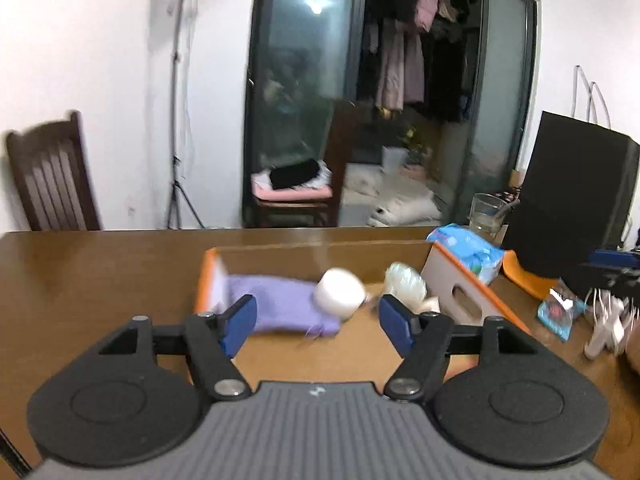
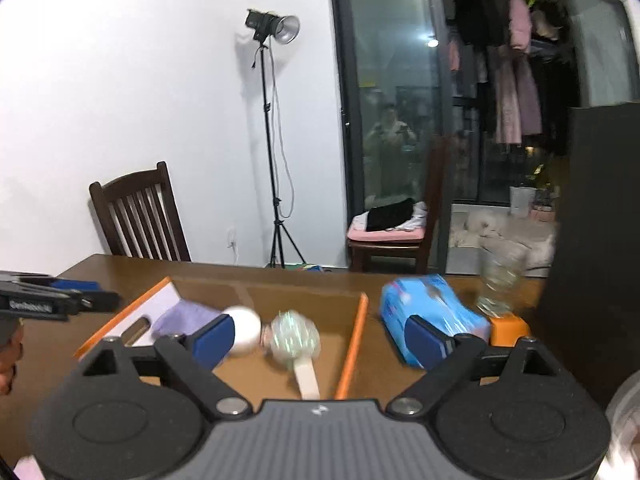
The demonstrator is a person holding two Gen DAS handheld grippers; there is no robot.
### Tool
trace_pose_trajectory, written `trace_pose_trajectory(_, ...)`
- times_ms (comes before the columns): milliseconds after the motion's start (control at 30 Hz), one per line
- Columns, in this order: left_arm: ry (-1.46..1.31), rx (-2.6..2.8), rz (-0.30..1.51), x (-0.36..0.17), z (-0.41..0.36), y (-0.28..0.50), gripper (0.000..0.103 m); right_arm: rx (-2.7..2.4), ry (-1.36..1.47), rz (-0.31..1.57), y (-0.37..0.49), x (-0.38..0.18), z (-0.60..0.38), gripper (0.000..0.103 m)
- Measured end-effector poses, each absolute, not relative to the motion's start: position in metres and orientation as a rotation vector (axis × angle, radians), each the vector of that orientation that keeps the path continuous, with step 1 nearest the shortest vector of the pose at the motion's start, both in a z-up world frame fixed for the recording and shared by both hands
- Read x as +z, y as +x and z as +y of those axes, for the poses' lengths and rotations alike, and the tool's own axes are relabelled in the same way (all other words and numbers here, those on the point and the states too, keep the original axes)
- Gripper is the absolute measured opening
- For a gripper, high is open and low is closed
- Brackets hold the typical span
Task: Organize soft objects
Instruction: 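Drop the snack packet with the left tool into the box while the right tool drops the plastic bag there, then move both tools toward the lavender fuzzy plush on the table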
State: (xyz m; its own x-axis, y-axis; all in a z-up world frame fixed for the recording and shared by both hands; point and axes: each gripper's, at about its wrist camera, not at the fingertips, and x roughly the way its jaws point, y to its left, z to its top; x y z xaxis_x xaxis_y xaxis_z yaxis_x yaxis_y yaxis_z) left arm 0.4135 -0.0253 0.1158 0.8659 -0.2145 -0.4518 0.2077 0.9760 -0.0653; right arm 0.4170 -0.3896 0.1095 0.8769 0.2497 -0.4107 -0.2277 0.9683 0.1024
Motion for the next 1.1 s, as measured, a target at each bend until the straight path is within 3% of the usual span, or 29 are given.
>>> trace_pose_trajectory(333,-0.021,-0.126,0.396,0.083,-0.009,0.23,0.089,0.239,0.014,0.384,0.254,0.072,-0.369,0.092)
trace_pose_trajectory(500,-0.021,-0.146,0.425,0.062,-0.008,0.173,0.092,0.268,0.066,0.41,0.198,0.04,-0.354,0.093)
trace_pose_trajectory(900,-0.007,-0.155,0.464,0.037,-0.006,0.167,0.093,0.27,0.047,0.451,0.171,0.016,-0.333,0.092)
trace_pose_trajectory(1000,-0.015,-0.147,0.478,0.029,-0.005,0.182,0.093,0.341,0.074,0.464,0.181,0.015,-0.324,0.08)
trace_pose_trajectory(1067,-0.008,-0.125,0.498,0.02,-0.007,0.199,0.093,0.361,0.094,0.452,0.191,0.015,-0.314,0.062)
trace_pose_trajectory(1100,0.015,-0.09,0.523,0.016,-0.009,0.208,0.092,0.365,0.101,0.452,0.196,0.015,-0.31,0.06)
